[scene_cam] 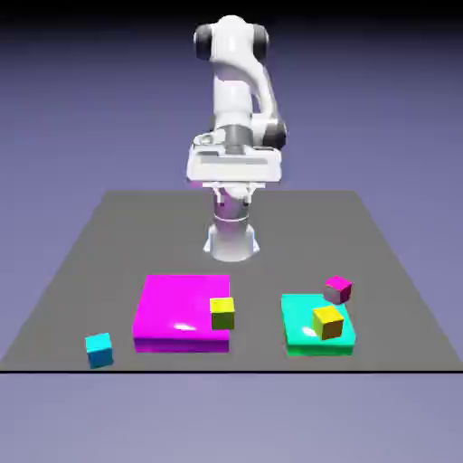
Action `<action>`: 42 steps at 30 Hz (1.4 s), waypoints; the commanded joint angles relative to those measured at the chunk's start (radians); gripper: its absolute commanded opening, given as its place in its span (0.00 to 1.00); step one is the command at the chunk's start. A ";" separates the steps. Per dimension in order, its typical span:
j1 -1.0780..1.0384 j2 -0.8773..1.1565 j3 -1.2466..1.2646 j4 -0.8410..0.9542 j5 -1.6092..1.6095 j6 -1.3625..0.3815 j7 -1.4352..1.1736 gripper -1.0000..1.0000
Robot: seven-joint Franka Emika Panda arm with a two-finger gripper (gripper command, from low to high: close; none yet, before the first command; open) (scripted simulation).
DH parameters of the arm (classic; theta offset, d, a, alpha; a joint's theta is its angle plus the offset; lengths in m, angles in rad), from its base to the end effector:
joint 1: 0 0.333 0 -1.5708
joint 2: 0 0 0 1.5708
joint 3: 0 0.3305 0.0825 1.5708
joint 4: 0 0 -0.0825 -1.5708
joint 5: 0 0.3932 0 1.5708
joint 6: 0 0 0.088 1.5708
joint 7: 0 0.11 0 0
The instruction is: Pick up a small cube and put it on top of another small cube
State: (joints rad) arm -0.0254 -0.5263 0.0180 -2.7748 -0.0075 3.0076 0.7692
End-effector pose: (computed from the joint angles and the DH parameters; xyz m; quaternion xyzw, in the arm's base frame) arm 0.4029 -0.0023 0.4587 -0.8611 0.3481 -0.3463 0.1317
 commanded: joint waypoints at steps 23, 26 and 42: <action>-0.712 0.834 0.344 0.672 -0.143 -0.561 0.537 0.50; -0.805 0.942 0.388 0.760 -0.162 -0.634 0.607 0.50; -1.005 1.284 0.465 0.965 -0.240 -0.728 0.794 0.00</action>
State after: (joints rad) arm -1.0302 0.7573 0.4831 -1.8103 -0.2451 2.2803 1.5617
